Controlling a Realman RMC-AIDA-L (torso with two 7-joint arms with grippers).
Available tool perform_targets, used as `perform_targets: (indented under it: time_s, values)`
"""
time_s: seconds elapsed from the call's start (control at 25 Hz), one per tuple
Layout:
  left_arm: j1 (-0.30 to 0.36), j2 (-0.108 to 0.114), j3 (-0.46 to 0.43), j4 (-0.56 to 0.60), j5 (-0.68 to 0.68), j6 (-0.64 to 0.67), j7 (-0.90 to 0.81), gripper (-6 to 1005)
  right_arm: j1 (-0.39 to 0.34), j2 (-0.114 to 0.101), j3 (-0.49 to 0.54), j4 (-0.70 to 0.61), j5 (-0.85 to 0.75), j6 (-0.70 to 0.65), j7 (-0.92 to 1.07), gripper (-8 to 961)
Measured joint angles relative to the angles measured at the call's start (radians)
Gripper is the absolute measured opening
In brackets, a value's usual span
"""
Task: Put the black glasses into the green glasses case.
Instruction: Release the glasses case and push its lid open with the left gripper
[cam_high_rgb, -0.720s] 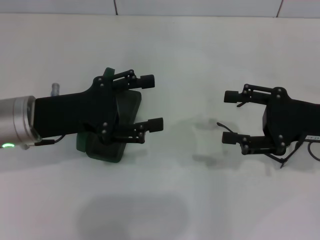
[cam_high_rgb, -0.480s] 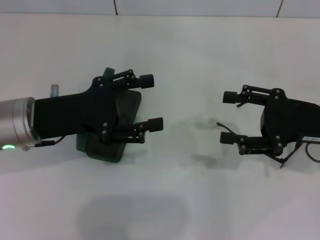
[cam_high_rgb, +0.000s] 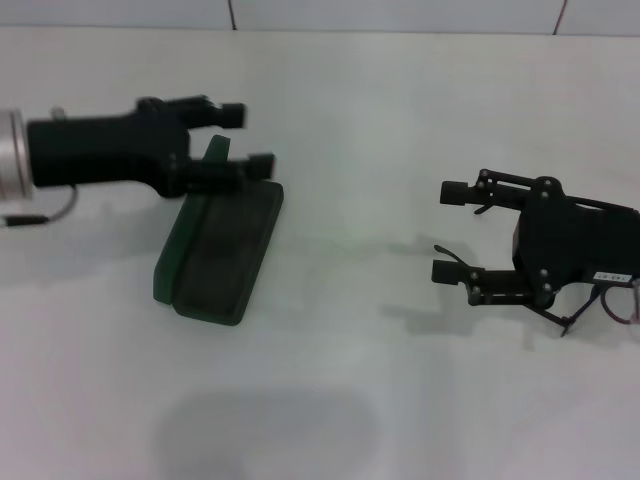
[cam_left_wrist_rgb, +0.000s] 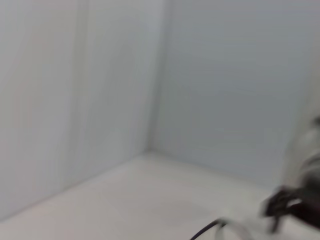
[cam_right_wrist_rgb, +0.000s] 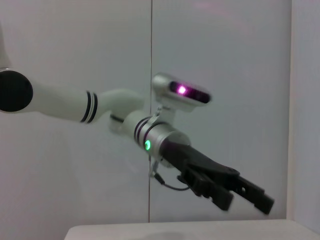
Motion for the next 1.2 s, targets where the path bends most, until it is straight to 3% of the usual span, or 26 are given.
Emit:
perform_targets:
  time_s: [0.2, 0.32, 0.84, 1.2]
  values:
    - [-0.004, -0.015, -0.001, 0.205, 0.227, -0.029, -0.262, 873, 0.000, 0.002, 0.000, -0.002, -0.001, 0.001, -0.007, 782]
    - [-0.007, -0.035, -0.002, 0.255, 0.319, -0.034, -0.341, 868, 0.000, 0.002, 0.000, -0.002, -0.002, 0.003, -0.008, 782]
    - [-0.087, -0.094, 0.011, 0.259, 0.664, -0.123, -0.526, 845, 0.007, 0.008, 0.000, -0.008, -0.004, 0.057, -0.012, 783]
    - [-0.093, -0.092, 0.059, 0.259, 0.692, -0.136, -0.538, 829, 0.001, 0.013, -0.005, -0.009, -0.005, 0.058, -0.031, 783]
